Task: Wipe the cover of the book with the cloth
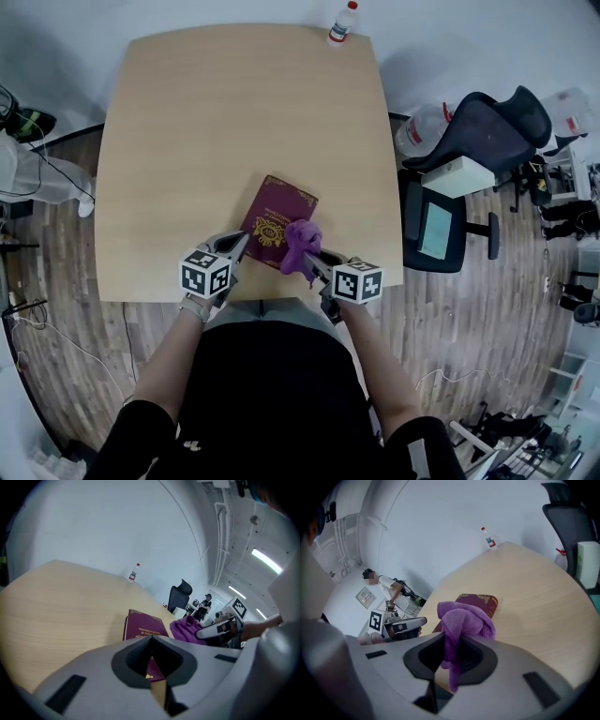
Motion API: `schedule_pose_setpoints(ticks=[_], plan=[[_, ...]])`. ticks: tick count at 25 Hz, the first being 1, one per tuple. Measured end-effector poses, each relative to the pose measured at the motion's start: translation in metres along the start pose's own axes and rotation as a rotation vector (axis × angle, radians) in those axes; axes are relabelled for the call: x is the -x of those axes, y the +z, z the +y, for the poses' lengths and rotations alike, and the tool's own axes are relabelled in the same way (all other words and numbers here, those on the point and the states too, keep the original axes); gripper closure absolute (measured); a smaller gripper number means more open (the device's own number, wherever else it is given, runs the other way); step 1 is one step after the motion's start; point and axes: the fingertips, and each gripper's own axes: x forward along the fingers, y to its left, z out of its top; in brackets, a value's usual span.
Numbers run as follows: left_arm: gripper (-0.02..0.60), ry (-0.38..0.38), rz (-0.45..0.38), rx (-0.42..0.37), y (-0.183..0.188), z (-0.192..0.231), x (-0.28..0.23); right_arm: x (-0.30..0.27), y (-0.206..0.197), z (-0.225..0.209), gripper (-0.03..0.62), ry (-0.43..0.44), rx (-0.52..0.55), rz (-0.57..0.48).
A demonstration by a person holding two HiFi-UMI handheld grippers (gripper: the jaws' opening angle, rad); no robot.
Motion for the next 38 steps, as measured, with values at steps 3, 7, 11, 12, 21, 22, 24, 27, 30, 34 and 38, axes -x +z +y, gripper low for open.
schedule_pose_setpoints(ticks=[3,7,11,12,21,22,24,27,30,34,38], plan=[[0.563,-0.007,-0.028,-0.019,0.016,-0.014,0.025,0.016,0.017,0.022,0.525,0.015,0.061,-0.055],[0.563,-0.015,-0.097,-0.072,0.048,-0.035,0.060,0.040,0.046,0.054,0.525,0.046,0.124,-0.142],[0.563,-0.012,-0.203,-0.142,0.089,-0.053,0.096,0.064,0.072,0.085,0.525,0.073,0.189,-0.219],[0.563,-0.012,-0.226,-0.157,0.097,-0.057,0.104,0.069,0.077,0.092,0.525,0.077,0.208,-0.236],[0.563,0.005,-0.394,-0.277,0.154,-0.091,0.164,0.111,0.118,0.152,0.523,0.077,0.399,-0.383],[0.563,0.008,-0.408,-0.287,0.157,-0.094,0.168,0.114,0.122,0.158,0.523,0.070,0.429,-0.397],[0.563,0.018,-0.436,-0.307,0.165,-0.099,0.177,0.122,0.130,0.172,0.523,0.060,0.481,-0.422],[0.563,0.033,-0.476,-0.330,0.177,-0.108,0.193,0.132,0.139,0.192,0.523,0.073,0.521,-0.459],[0.562,0.040,-0.501,-0.356,0.184,-0.115,0.201,0.138,0.146,0.205,0.523,0.086,0.537,-0.491],[0.561,0.053,-0.499,-0.373,0.182,-0.115,0.201,0.140,0.151,0.210,0.522,0.090,0.544,-0.523],[0.561,0.056,-0.498,-0.375,0.181,-0.113,0.202,0.139,0.153,0.213,0.522,0.076,0.553,-0.537]])
